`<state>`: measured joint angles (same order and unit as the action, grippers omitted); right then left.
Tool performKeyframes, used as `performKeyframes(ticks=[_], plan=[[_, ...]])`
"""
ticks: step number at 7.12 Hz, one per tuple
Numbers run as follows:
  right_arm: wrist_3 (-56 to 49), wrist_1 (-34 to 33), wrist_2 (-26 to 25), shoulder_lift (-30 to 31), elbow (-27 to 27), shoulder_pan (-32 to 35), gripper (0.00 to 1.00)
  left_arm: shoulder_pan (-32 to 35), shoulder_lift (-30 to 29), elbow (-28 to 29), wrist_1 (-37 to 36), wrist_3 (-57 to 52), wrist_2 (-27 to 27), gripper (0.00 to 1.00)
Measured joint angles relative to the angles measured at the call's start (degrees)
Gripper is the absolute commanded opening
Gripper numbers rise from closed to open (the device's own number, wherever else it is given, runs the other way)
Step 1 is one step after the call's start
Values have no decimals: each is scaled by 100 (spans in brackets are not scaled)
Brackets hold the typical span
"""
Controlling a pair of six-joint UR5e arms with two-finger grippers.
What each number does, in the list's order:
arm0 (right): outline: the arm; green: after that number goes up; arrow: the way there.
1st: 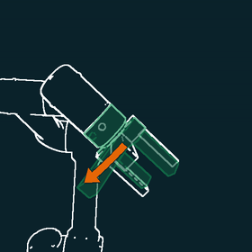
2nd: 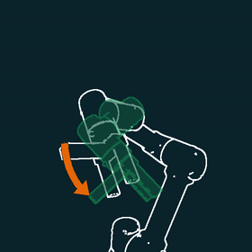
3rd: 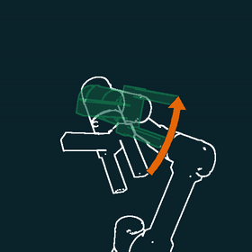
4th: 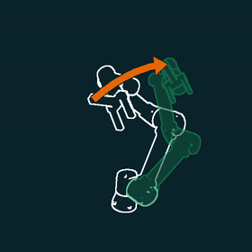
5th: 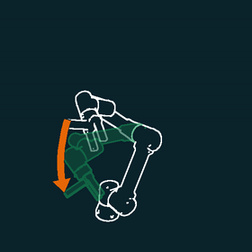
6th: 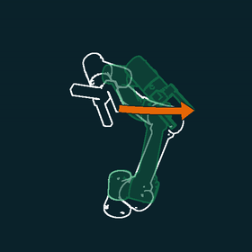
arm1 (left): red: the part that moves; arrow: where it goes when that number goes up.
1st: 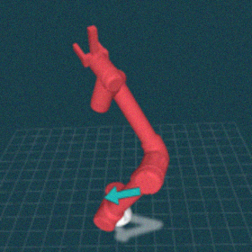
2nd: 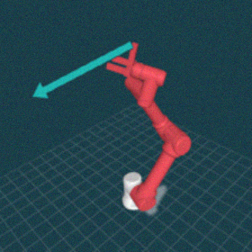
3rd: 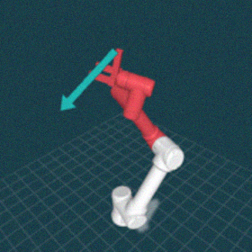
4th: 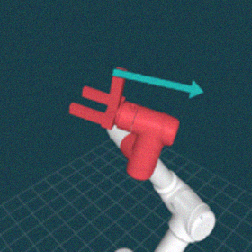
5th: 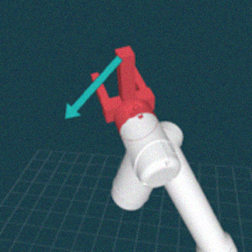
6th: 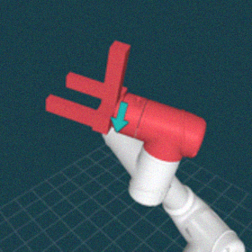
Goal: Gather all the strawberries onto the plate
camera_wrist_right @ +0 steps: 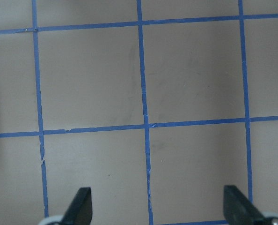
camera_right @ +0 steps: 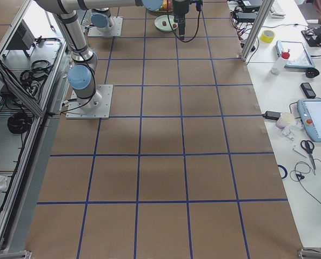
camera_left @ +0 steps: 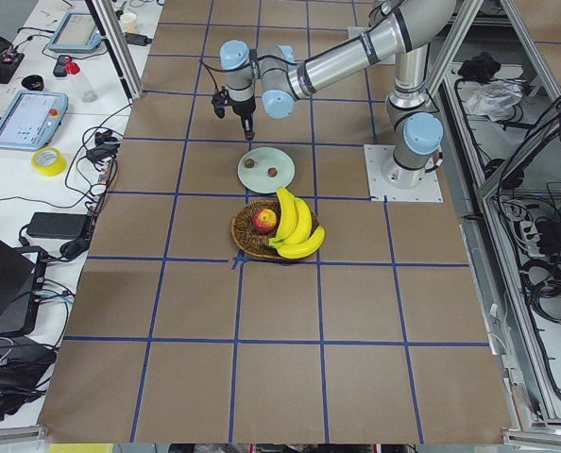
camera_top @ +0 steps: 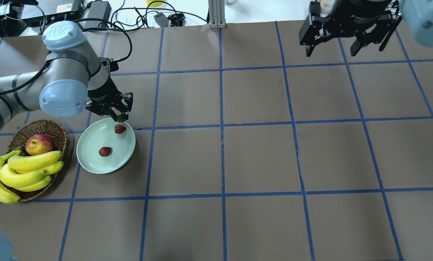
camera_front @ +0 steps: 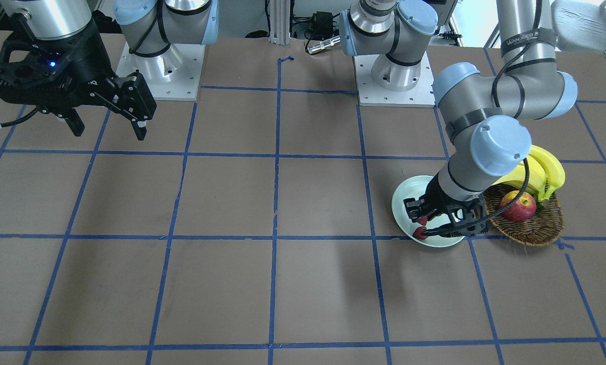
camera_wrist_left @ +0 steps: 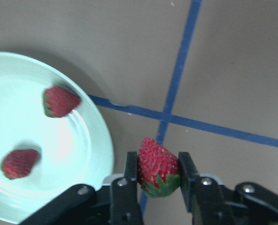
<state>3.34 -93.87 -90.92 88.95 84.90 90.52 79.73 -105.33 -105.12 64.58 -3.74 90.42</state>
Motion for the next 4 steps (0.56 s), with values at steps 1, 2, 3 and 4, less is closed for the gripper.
performKeyframes(ticks=[1, 2, 3, 4], plan=[[0, 0, -4, 1, 0, 0, 100, -453, -20, -186, -123, -730, -5, 5], [0, 0, 0, 4, 1, 0, 100, -764, -100, -366, -362, -1235, -19, 17], [0, 0, 3, 7, 0, 1, 100, -901, -176, -522, -536, -1469, -25, 64], [-2, 2, 2, 7, 0, 3, 100, -951, -226, -614, -638, -1544, -22, 87]])
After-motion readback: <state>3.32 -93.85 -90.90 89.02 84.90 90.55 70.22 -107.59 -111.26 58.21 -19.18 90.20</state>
